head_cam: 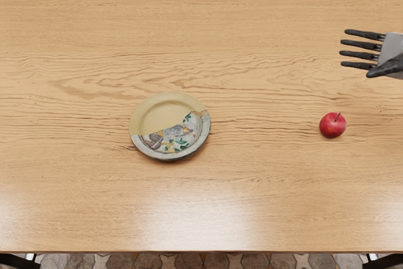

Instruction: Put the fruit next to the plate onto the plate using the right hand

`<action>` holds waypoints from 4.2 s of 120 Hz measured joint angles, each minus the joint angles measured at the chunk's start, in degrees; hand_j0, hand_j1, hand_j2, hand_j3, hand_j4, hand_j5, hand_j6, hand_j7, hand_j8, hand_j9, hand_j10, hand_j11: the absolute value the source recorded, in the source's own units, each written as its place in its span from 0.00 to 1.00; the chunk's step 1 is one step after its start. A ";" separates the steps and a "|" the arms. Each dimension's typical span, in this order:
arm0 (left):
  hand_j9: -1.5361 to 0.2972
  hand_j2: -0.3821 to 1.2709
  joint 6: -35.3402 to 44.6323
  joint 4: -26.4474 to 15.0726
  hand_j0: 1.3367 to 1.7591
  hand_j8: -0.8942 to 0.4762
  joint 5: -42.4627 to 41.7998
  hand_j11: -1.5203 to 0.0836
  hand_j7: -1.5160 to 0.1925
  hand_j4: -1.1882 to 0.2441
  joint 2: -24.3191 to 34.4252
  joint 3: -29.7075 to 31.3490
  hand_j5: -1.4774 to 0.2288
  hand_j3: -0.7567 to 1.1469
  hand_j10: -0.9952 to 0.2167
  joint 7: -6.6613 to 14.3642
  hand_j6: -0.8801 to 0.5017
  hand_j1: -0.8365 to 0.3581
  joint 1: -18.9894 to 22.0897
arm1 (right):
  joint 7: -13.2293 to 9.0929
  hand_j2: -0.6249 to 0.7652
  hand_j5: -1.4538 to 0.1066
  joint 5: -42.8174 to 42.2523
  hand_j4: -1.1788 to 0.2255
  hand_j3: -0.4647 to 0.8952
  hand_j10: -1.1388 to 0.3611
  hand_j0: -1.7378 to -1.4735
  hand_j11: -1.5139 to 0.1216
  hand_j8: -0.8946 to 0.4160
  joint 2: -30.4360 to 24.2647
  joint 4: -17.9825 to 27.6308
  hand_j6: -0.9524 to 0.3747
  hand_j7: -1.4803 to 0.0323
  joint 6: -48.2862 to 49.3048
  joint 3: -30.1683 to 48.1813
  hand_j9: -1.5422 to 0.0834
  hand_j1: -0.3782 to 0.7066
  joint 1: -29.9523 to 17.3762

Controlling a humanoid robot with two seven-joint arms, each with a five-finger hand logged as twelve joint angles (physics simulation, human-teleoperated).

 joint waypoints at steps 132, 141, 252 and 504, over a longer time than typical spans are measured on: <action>0.83 0.23 0.00 -0.05 0.76 0.65 0.00 0.94 0.88 0.82 0.00 0.43 0.86 0.40 0.81 0.00 0.63 0.98 0.91 | 0.00 0.45 0.92 -28.50 0.83 0.34 0.75 0.30 0.92 0.67 -0.15 13.29 0.71 0.97 -0.01 -38.03 0.94 0.04 32.67; 0.83 0.23 0.00 -0.02 0.76 0.65 0.00 0.94 0.88 0.82 0.00 0.37 0.86 0.40 0.81 0.01 0.63 0.98 0.98 | 0.00 0.45 0.92 -31.51 0.83 0.34 0.75 0.30 0.91 0.67 -0.96 17.83 0.70 0.97 -0.01 -39.80 0.94 0.04 34.04; 0.83 0.23 0.00 0.02 0.76 0.65 0.00 0.94 0.88 0.82 0.00 0.35 0.86 0.40 0.81 0.01 0.63 0.98 0.97 | 0.00 0.43 0.79 -60.86 0.71 0.34 0.64 0.30 0.79 0.55 -6.56 44.11 0.58 0.83 -34.41 -40.35 0.81 0.21 16.93; 0.83 0.23 0.00 0.02 0.76 0.65 0.00 0.94 0.88 0.82 0.00 0.36 0.86 0.40 0.81 0.01 0.63 0.98 0.97 | -0.03 0.66 0.17 -65.22 0.31 0.34 0.45 0.32 0.23 0.47 4.49 35.94 0.39 0.28 -47.73 -32.06 0.24 0.54 8.39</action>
